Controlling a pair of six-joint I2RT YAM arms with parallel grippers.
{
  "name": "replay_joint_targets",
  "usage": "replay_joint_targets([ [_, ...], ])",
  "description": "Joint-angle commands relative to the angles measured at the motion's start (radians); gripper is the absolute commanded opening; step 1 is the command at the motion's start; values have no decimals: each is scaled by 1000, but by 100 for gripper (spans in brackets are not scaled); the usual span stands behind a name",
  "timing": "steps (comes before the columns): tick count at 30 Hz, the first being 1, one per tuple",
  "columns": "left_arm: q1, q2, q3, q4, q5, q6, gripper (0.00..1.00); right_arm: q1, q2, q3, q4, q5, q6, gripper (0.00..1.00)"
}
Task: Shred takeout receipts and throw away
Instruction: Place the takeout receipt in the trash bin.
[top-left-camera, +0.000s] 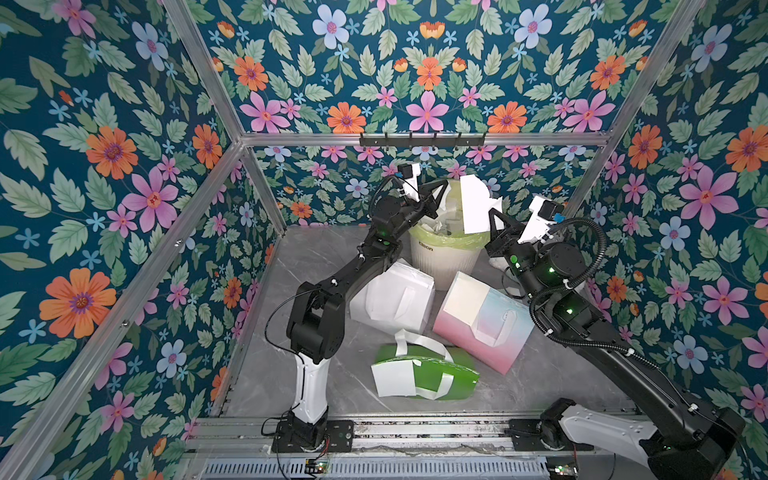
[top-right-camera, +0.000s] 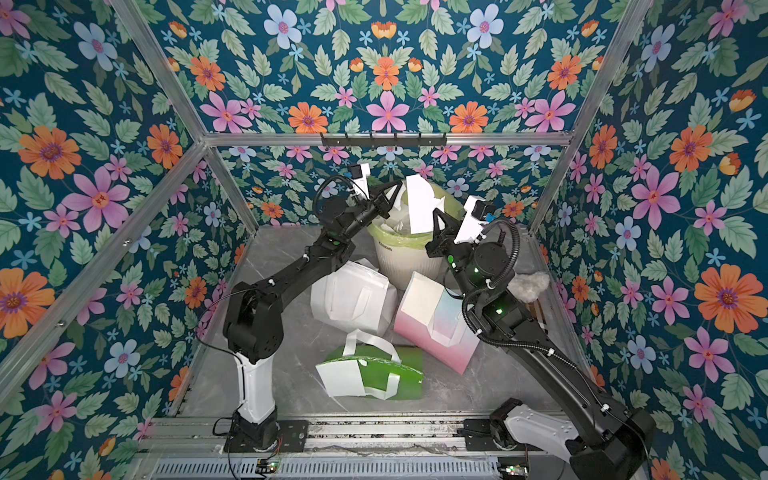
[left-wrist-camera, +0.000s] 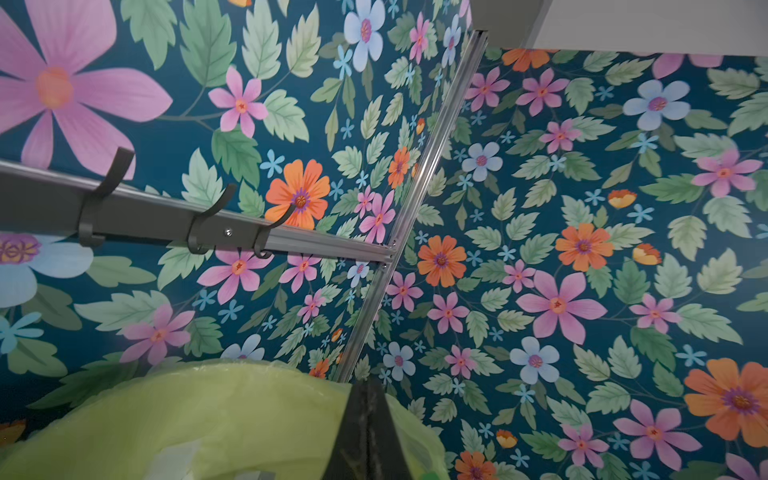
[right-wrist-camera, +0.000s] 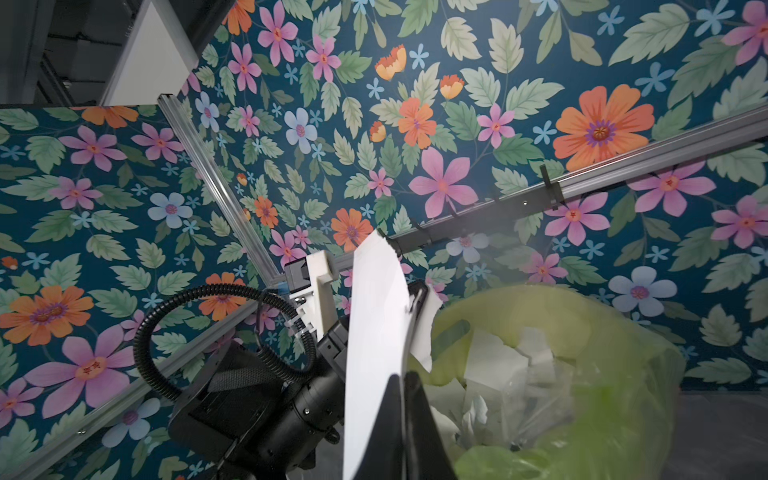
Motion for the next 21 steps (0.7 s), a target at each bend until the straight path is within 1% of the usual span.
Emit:
replay_joint_targets([
  [1,1,52,78,-68,14,59,9,-29,-5,-13,-4,-37,14,0],
  [3,2,69,89,-82,1,73,17,-48,-4,-21,-2,-54,21,0],
  [6,2,69,96,-102,14,100,30,-61,3,-21,-11,-73,16,0],
  [8,2,57,96,-109,27,110,42,-63,9,-19,-7,-81,-2,0],
  [9,2,49,94,-115,30,112,45,-63,13,-17,-11,-79,-5,0],
  [11,3,27,84,-123,32,119,49,-65,18,-17,-8,-91,-16,0],
  [13,2,-5,65,-132,38,137,56,-64,21,-13,-17,-97,-29,0],
  [17,3,-97,-2,-152,73,236,61,-65,17,-13,-31,-112,-89,0],
  [20,2,-197,-88,-181,95,382,61,-66,8,-18,-39,-155,-176,0],
  [21,2,-235,-112,-207,118,455,61,-66,3,-20,-47,-178,-213,0],
])
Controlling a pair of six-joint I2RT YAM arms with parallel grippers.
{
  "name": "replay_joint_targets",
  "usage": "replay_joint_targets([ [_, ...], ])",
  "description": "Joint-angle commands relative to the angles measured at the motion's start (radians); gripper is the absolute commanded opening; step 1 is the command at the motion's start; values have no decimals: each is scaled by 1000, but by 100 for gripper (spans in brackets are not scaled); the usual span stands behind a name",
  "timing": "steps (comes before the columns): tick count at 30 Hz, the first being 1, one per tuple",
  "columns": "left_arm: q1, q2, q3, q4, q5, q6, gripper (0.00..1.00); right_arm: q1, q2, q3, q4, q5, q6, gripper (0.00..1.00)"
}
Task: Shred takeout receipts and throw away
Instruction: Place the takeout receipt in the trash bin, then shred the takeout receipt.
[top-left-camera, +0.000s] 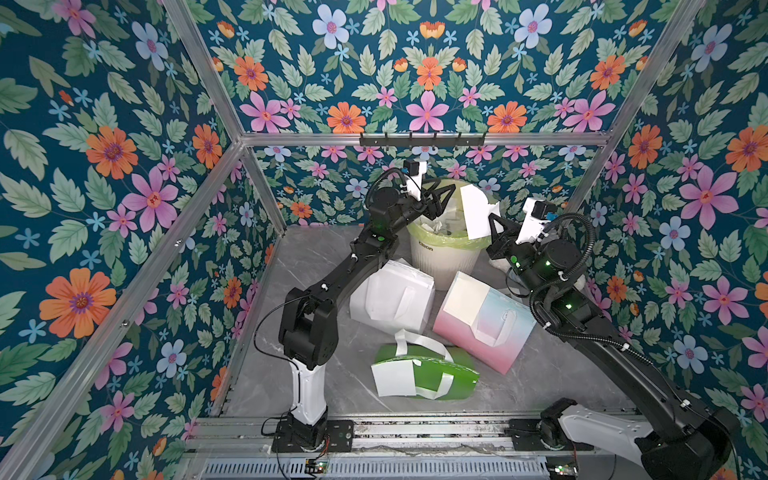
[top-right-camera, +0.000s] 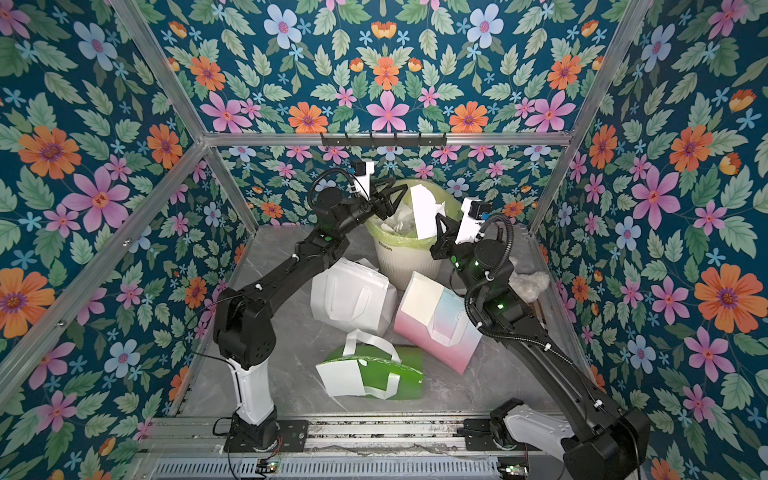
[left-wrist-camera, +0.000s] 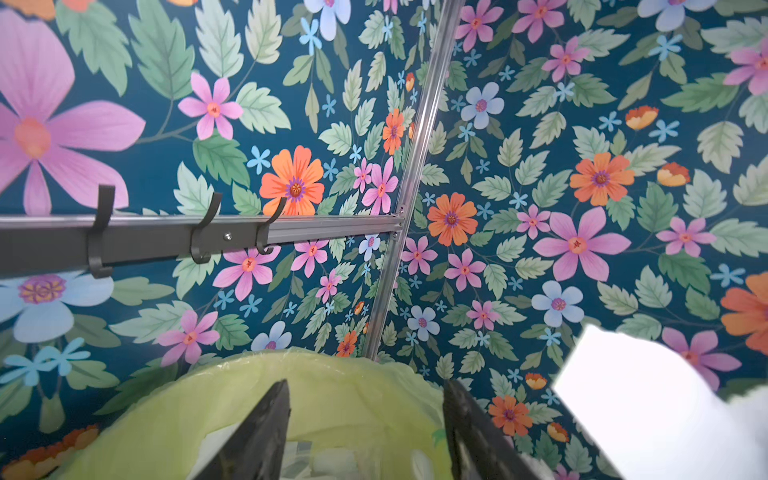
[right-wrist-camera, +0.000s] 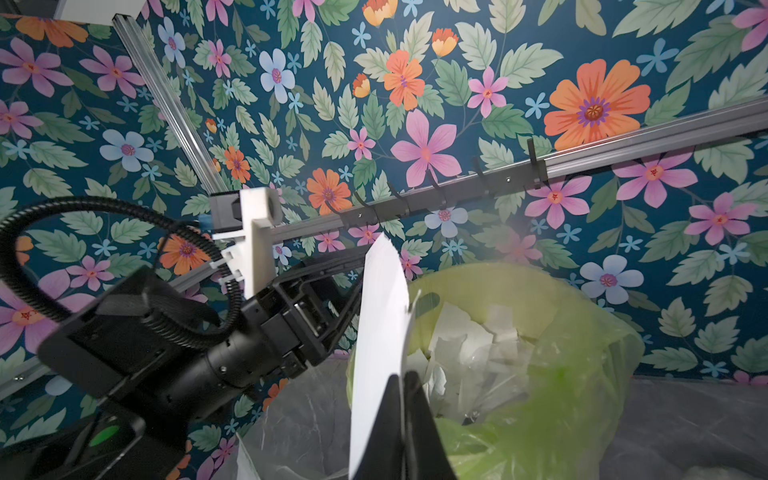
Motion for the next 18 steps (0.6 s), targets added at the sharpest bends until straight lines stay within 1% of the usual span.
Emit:
replay_joint_targets([
  [1,2,-101,-58,-60,92,265,61,0,-18,-4,-13,-84,-150,0],
  [4,2,-193,-79,-233,198,475,62,0,-46,-18,-39,-132,-244,0],
  [6,3,-243,-91,-336,234,584,63,0,-70,-35,-46,-192,-308,0],
  [7,3,-267,-100,-374,240,623,66,0,-82,-38,-57,-228,-339,0],
  [9,3,-305,-116,-430,238,671,70,0,-100,-42,-85,-282,-392,0],
  [12,1,-343,-111,-527,304,720,75,0,-113,-40,-133,-375,-453,0],
  [15,-1,-355,-95,-581,367,716,76,0,-122,-45,-134,-431,-478,0],
  [18,-2,-350,-87,-605,418,684,75,0,-121,-43,-138,-476,-497,0],
])
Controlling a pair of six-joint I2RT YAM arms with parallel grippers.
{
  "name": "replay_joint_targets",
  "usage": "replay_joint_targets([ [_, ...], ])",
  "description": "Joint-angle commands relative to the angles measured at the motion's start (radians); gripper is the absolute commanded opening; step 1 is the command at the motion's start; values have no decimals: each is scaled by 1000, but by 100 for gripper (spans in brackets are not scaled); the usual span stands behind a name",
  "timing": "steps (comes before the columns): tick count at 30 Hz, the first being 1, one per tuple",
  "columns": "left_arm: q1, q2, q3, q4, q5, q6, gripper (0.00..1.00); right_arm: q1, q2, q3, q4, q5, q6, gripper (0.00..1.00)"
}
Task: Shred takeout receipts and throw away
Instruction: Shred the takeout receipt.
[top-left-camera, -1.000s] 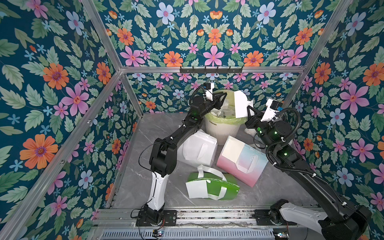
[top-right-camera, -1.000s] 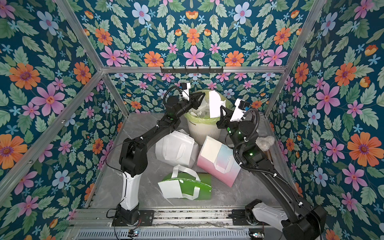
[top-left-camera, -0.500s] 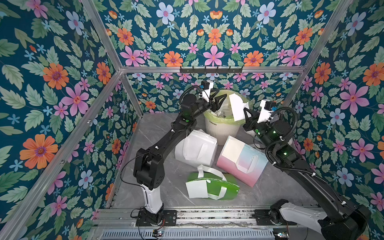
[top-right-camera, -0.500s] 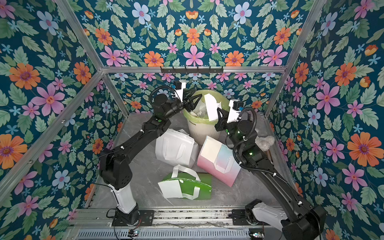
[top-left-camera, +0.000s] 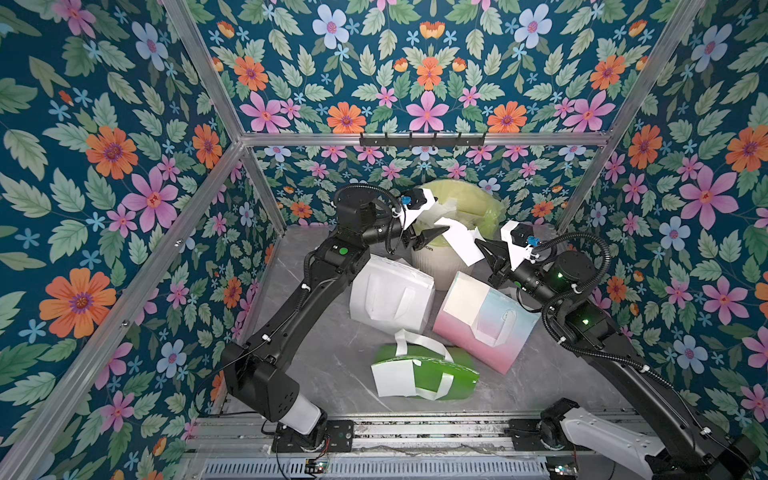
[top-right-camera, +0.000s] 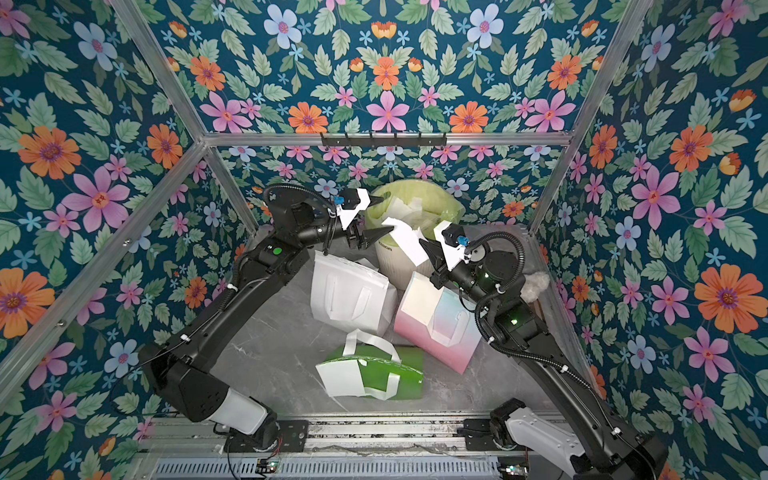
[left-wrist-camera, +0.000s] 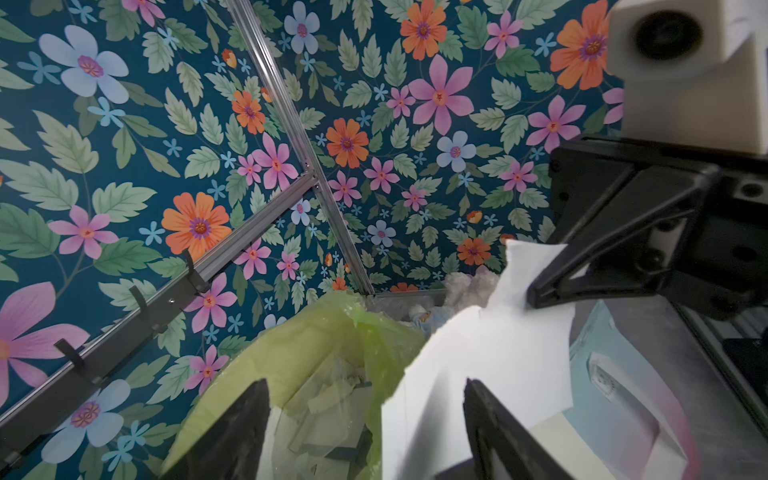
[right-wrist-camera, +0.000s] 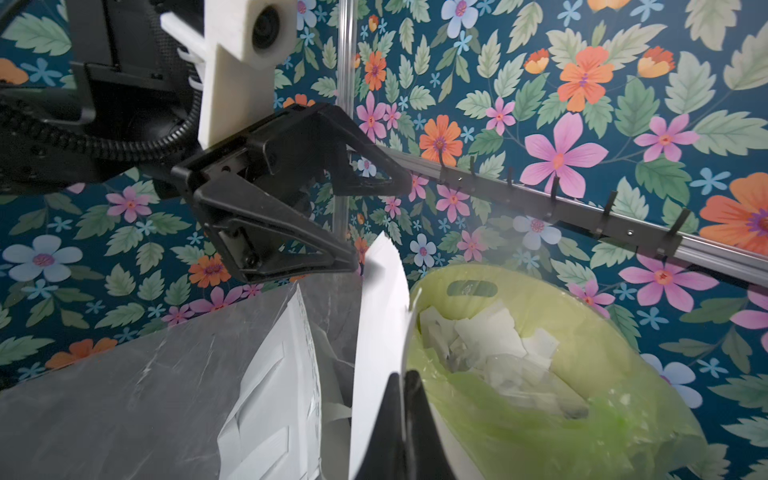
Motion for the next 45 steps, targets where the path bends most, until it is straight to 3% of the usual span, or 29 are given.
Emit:
replay_joint_targets([
  [1,-2,1,7,-72,112,17,74,1,-1,4,5,-88,-63,0],
  [6,-8,1,-6,-63,184,-27,63,0,13,17,21,-87,-83,0],
  [18,-17,-2,-23,-13,233,-77,0,1,23,17,34,-107,-97,0],
  [21,-21,-10,-28,-5,232,-84,0,0,20,17,27,-95,-108,1],
  [23,-24,-15,-36,-5,225,-75,0,1,14,2,59,-84,-95,50],
  [24,-27,-21,-44,-4,212,-67,0,1,12,-7,88,-81,-70,64],
  [25,-30,-25,-54,2,201,-64,0,1,12,-12,117,-82,-38,70],
  [33,-47,-53,-116,94,195,-92,0,1,66,-33,378,-115,273,82],
  [37,-47,-71,-149,170,194,-132,0,-1,76,-27,404,-107,329,86],
  [41,-47,-94,-178,235,168,-179,0,-5,38,-47,433,-133,396,99],
  [45,-45,-127,-238,415,211,-352,0,-27,-3,-28,384,-161,458,99],
])
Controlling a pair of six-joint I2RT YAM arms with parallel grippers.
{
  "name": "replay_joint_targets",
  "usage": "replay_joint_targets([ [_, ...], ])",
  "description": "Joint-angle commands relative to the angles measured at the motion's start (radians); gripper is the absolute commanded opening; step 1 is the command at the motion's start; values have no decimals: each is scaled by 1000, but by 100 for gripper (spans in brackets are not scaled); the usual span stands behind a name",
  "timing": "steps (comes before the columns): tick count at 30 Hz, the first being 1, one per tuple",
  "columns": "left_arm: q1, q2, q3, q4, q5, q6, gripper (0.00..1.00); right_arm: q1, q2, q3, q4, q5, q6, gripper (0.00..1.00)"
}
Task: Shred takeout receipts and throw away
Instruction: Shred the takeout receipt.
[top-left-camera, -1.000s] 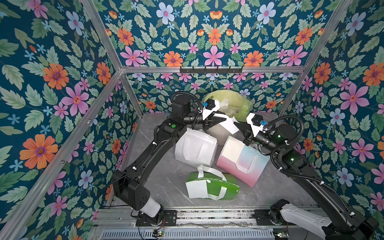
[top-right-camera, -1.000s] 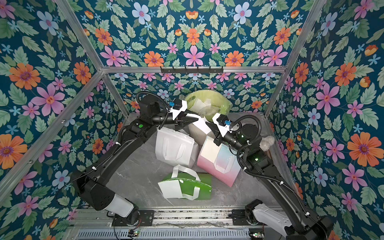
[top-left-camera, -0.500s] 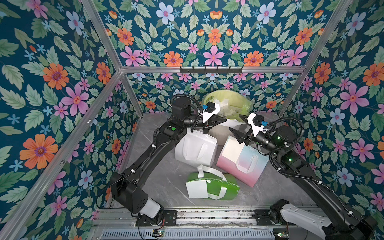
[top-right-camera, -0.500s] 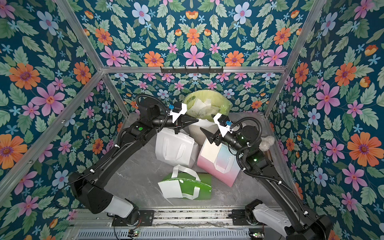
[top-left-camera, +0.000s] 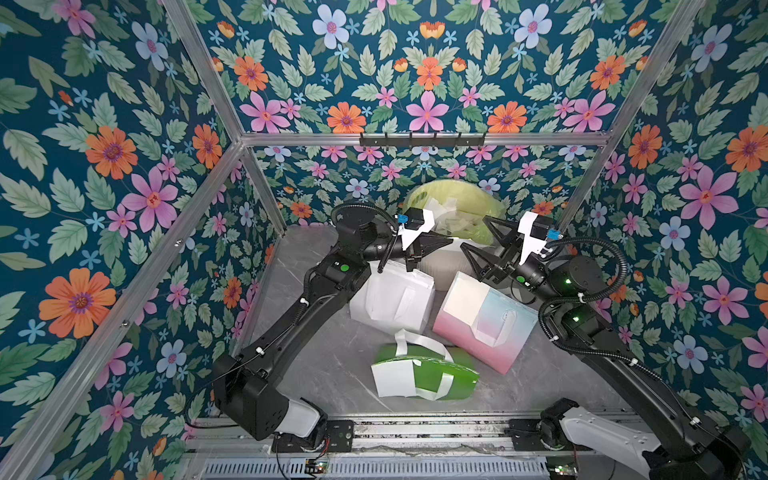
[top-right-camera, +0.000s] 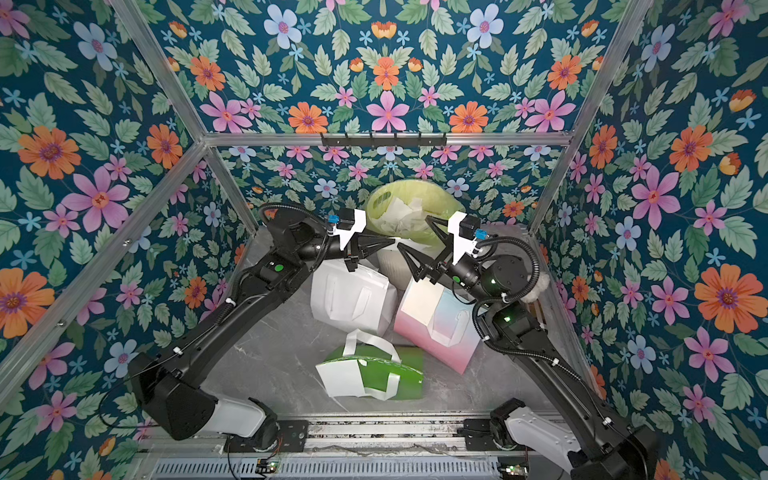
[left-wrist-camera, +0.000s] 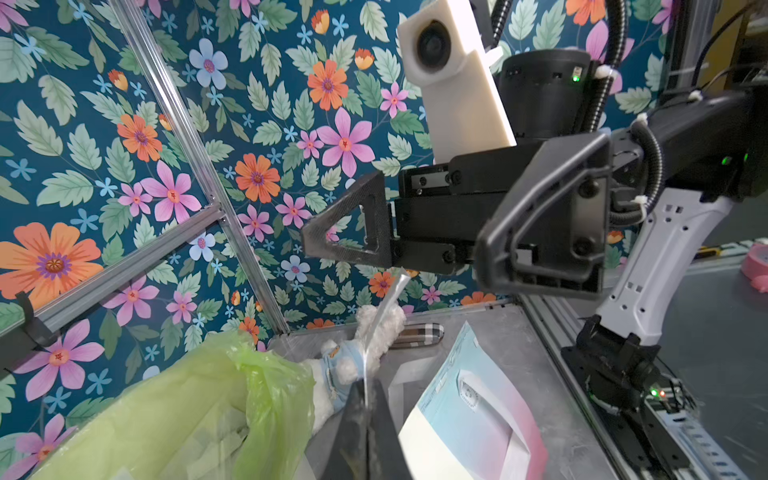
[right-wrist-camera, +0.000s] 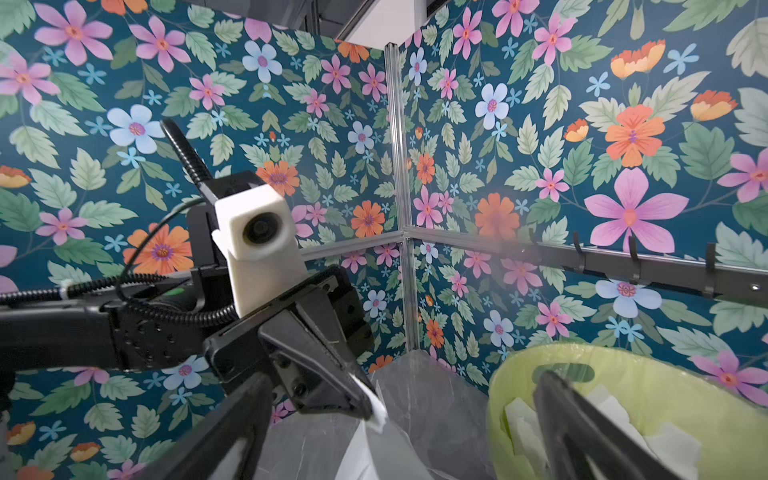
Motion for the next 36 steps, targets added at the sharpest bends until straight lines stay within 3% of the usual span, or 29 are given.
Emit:
replay_joint_targets([
  [1,1,-26,-53,260,54,-202,0,-27,-22,19,9,-50,94,99],
  [7,1,-38,-129,540,121,-455,0,-84,-8,73,-41,-253,126,99],
  [11,-1,-38,-131,560,118,-491,0,-84,7,91,-50,-322,123,99],
  [20,-9,-10,-125,562,110,-504,0,-84,57,123,-17,-333,159,96],
  [29,-18,2,-118,565,105,-499,0,-83,111,133,80,-348,250,80],
  [36,-19,1,-123,546,92,-472,0,-66,139,147,101,-360,275,61],
])
